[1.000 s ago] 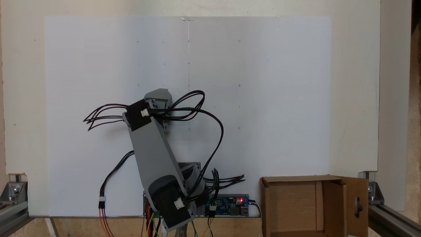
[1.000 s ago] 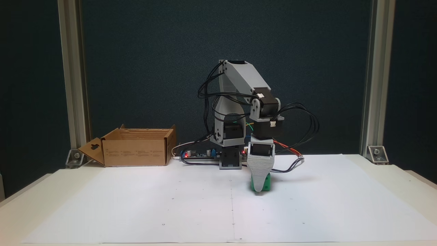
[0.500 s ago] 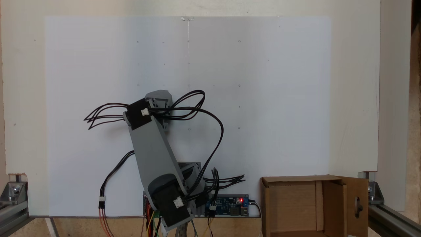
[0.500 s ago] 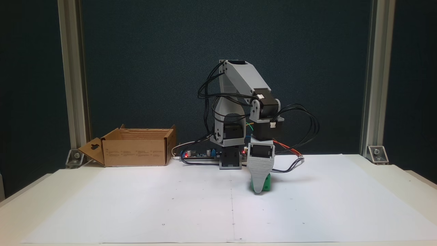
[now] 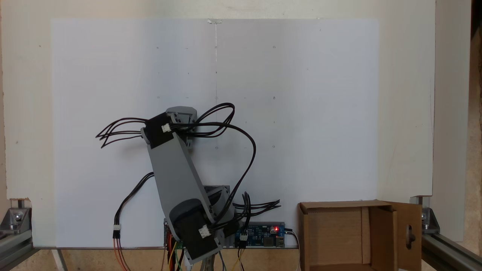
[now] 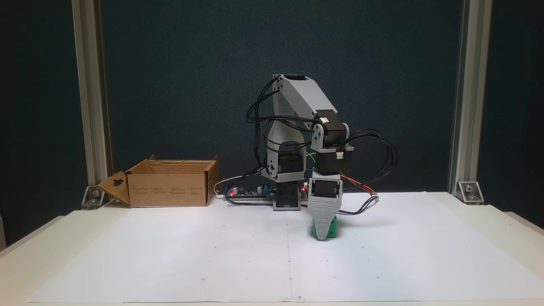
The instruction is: Grasp a green dice and put it in the bin.
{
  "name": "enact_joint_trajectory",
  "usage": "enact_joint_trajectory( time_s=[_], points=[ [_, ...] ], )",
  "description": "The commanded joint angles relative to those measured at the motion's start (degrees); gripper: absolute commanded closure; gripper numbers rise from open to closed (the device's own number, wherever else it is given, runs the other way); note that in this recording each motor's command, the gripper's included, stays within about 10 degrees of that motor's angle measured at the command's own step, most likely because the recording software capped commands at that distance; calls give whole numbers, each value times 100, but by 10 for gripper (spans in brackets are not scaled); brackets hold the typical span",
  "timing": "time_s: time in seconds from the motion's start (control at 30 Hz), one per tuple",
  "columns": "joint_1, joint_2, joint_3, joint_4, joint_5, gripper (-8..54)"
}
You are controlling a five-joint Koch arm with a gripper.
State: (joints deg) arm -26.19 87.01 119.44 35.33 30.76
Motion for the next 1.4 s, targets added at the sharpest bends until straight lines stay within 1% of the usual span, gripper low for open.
enact_joint_trajectory(
  time_s=[0.0,0.03,0.13,0.2,0.23,0.33,0.6,0.73,0.87,0.97,1.13,1.17,1.23,1.37],
  points=[
    [44,18,-105,-9,369,152],
    [53,18,-105,-18,369,154],
    [62,18,-97,-26,369,212],
    [70,18,-97,-26,369,215],
    [70,18,-105,-18,378,236],
    [79,88,-97,0,387,334],
    [193,457,-105,220,387,336],
    [448,1046,-176,536,378,337],
    [1187,1468,-765,1318,334,336],
    [2039,1749,-1940,2522,-185,337],
    [3138,1802,-3777,3744,-870,336],
    [3428,1802,-4412,3920,-1116,337],
    [4280,1802,-4658,3981,-1756,337],
    [5133,1784,-4676,3973,-2505,337]
  ],
)
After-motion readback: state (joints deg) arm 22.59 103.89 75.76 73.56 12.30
